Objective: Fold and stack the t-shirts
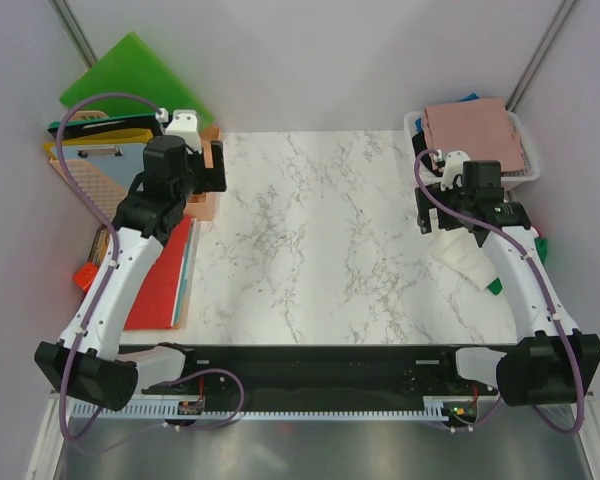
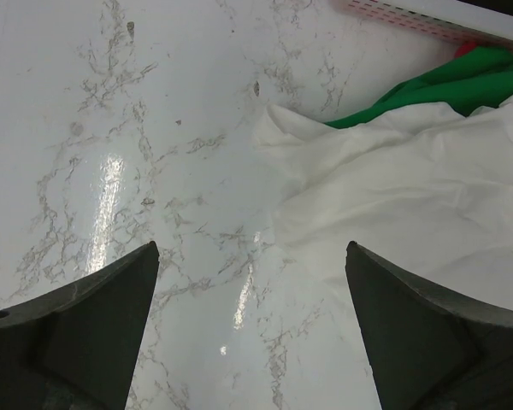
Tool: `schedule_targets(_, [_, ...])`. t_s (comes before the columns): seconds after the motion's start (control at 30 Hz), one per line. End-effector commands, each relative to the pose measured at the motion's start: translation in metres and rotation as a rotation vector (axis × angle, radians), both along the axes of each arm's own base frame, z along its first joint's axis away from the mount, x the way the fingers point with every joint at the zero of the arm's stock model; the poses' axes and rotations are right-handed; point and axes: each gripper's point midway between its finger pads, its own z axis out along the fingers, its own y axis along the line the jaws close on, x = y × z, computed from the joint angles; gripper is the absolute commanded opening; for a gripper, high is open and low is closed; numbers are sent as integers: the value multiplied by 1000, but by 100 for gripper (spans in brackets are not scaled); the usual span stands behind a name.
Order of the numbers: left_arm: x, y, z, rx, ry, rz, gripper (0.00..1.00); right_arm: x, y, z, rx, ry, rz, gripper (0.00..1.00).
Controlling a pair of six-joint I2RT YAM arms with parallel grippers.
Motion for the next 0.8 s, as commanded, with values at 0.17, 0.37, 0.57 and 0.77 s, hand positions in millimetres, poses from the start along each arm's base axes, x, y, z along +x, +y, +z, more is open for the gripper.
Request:
schedule_targets(0.17, [2,-13,17,45,-57,-105,100,3,-1,7,-6,-46,6,98])
schedule_targets(0.37, [-10,-37,20,62,-73,-295,100,0,-2,4,-13,-39,10,98])
schedule_targets(0.57, [-84,-111,8,79,-78,-963,100,-2,-1,7,-17,-75,27,98])
schedule_targets(0.77, [-107,-132,-9,-11,113,-1183,100,-4,-1,5,-35,-91,51,98])
